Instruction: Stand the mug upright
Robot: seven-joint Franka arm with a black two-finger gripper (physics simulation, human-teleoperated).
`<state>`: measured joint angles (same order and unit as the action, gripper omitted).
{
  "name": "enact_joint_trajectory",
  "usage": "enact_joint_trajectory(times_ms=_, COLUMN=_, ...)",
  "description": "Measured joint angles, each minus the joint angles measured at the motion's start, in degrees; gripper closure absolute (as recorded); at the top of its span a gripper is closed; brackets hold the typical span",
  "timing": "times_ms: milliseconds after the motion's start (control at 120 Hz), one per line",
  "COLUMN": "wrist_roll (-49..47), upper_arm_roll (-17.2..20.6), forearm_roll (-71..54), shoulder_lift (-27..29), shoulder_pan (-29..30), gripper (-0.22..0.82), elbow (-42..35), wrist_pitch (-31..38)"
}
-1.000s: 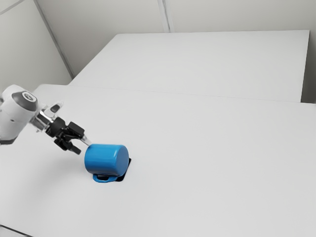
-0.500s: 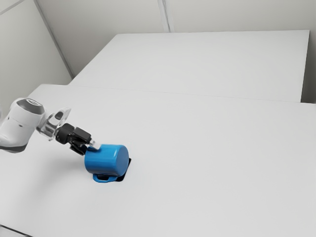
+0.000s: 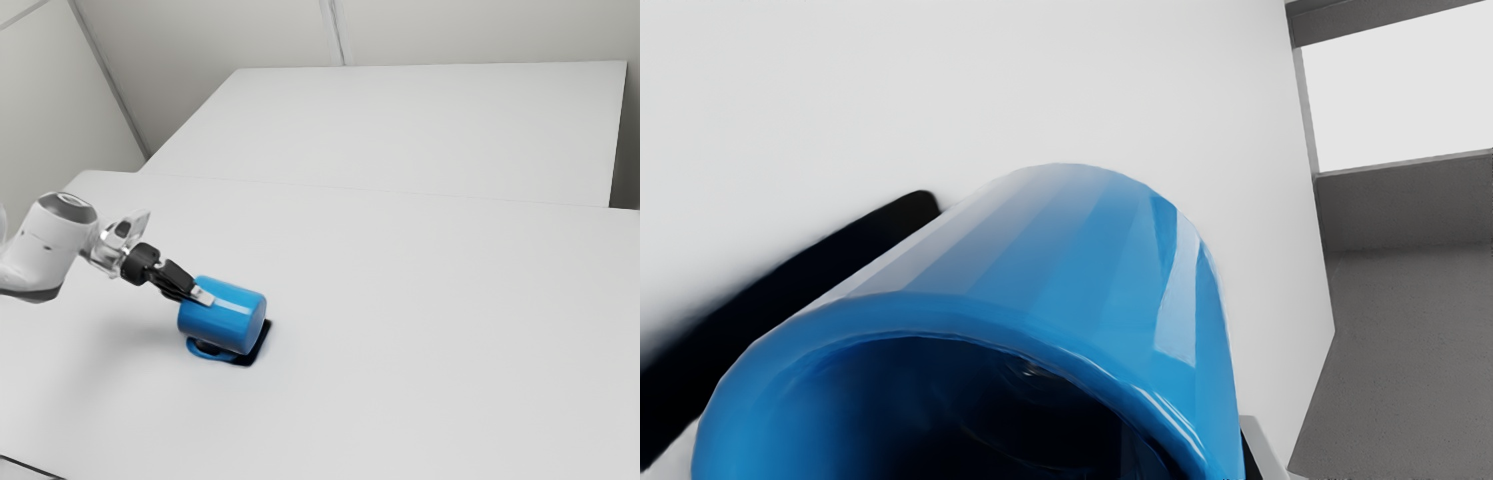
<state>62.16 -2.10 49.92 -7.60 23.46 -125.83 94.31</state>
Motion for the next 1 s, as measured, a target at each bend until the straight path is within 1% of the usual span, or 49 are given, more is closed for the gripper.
enact_joint_trajectory(times_ms=67, wrist_roll=0.5, upper_arm_roll=0.45, forearm_roll=0.16, shoulder_lift=0.19, shoulder_pan=-0.13, gripper=0.68, elbow=0.1, wrist_pitch=-0.06)
enact_joint_trajectory(times_ms=100, wrist_roll=0.71, upper_arm_roll=0.82, forearm_roll=0.22, shoulder_lift=0.5, shoulder_pan=-0.12, gripper=0.7, elbow=0.15, wrist_pitch=-0.04)
enact_joint_trajectory(times_ms=200, wrist_roll=1.1, upper_arm_roll=2.89, forearm_roll=-0.25, shoulder_lift=2.67, shoulder_pan=-0.09, gripper=0.72, elbow=0.32, wrist_pitch=0.88)
enact_joint_trajectory(times_ms=292, wrist_roll=1.3, upper_arm_roll=5.23, forearm_roll=-1.66, shoulder_lift=4.95, shoulder_pan=0.0, gripper=0.72, elbow=0.58, wrist_pitch=2.35)
enact_joint_trajectory(times_ms=358, wrist_roll=1.18, upper_arm_roll=7.78, forearm_roll=-4.1, shoulder_lift=6.24, shoulder_pan=0.6, gripper=0.72, elbow=1.01, wrist_pitch=4.07)
enact_joint_trajectory(times_ms=458, wrist_roll=0.52, upper_arm_roll=12.2, forearm_roll=-10.36, shoulder_lift=7.38, shoulder_pan=1.64, gripper=0.72, elbow=1.74, wrist_pitch=8.26)
enact_joint_trajectory(times_ms=558, wrist_roll=-1.07, upper_arm_roll=16.84, forearm_roll=-18.79, shoulder_lift=8.16, shoulder_pan=2.71, gripper=0.72, elbow=1.87, wrist_pitch=14.13)
enact_joint_trajectory(times_ms=742, wrist_roll=-5.89, upper_arm_roll=23.45, forearm_roll=-33.08, shoulder_lift=9.72, shoulder_pan=2.4, gripper=0.72, elbow=1.27, wrist_pitch=23.24)
enact_joint_trajectory(times_ms=875, wrist_roll=-10.46, upper_arm_roll=26.22, forearm_roll=-40.09, shoulder_lift=10.21, shoulder_pan=-0.87, gripper=0.72, elbow=0.6, wrist_pitch=26.95)
enact_joint_trajectory(times_ms=1000, wrist_roll=-14.67, upper_arm_roll=27.38, forearm_roll=-43.37, shoulder_lift=11.03, shoulder_pan=-2.17, gripper=0.71, elbow=-0.74, wrist_pitch=29.31)
